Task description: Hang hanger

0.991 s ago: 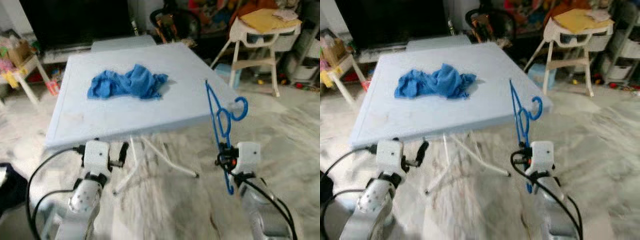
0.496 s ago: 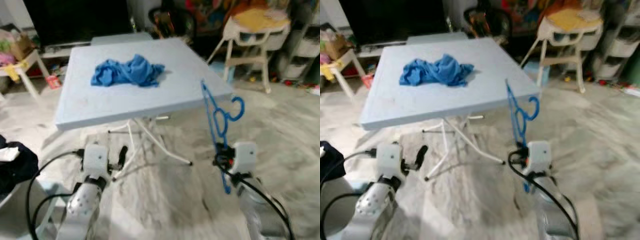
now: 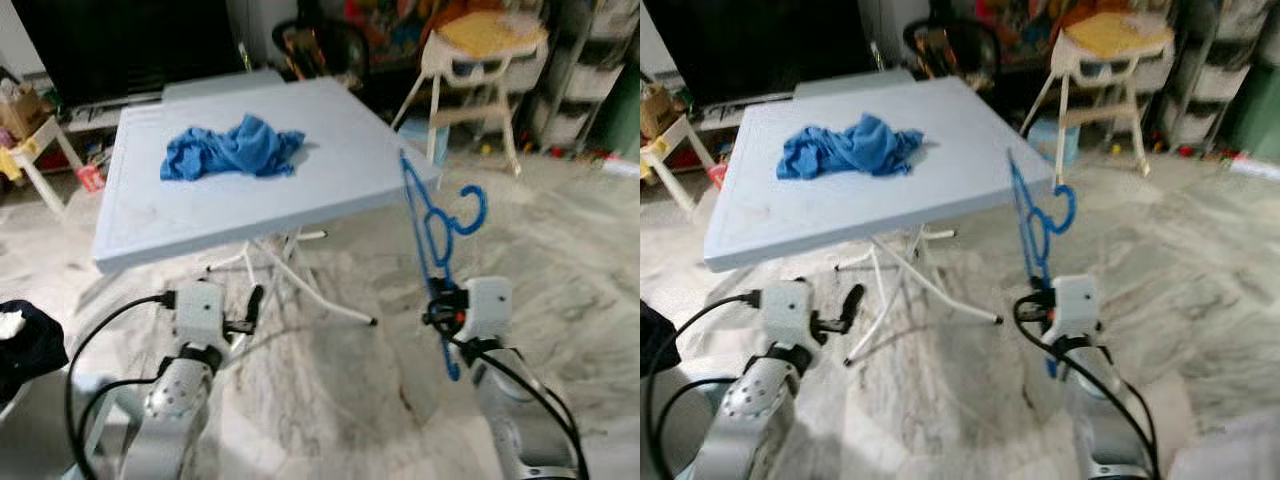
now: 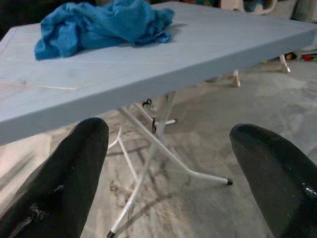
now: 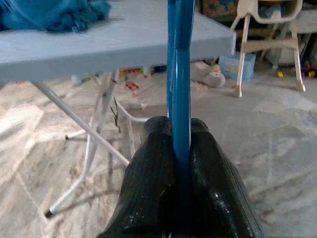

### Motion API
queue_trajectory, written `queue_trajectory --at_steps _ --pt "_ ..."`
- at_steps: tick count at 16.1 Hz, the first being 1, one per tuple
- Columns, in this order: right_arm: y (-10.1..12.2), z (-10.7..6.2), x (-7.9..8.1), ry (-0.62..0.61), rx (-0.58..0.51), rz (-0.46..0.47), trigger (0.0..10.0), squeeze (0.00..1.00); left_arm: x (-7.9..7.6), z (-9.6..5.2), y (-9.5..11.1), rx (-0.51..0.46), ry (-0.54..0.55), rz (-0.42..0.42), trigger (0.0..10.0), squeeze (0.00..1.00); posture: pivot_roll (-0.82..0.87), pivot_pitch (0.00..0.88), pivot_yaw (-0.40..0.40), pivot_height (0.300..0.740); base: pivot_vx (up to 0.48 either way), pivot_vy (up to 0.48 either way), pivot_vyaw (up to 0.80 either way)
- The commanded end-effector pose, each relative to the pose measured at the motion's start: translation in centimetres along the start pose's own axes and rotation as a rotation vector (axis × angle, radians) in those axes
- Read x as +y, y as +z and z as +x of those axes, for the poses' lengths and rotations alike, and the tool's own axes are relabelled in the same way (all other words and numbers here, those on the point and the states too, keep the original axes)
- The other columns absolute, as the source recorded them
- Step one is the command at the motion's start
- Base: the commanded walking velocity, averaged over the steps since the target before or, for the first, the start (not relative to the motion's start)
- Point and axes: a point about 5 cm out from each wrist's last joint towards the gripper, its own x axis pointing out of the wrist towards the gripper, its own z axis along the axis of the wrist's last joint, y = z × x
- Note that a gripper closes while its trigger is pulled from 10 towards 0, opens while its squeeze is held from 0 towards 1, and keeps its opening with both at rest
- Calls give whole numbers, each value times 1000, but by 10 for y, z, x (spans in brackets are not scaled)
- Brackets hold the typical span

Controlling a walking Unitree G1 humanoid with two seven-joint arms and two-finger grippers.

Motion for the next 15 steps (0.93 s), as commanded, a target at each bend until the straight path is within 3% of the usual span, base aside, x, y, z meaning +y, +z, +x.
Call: queue_trajectory --at_steps 1,4,15 --pt "3 3 6 11 -14 6 10000 0 8 -2 -2 13 25 1 10000 0 -80 0 52 740 0 296 0" --pt "2 4 6 3 -2 15 10000 0 7 -3 -3 17 24 -1 10000 0 -79 0 52 740 0 354 -204" --pt "3 3 5 -10 -7 10 10000 0 5 -3 -6 30 1 9 10000 0 -85 0 60 740 0 470 -800"
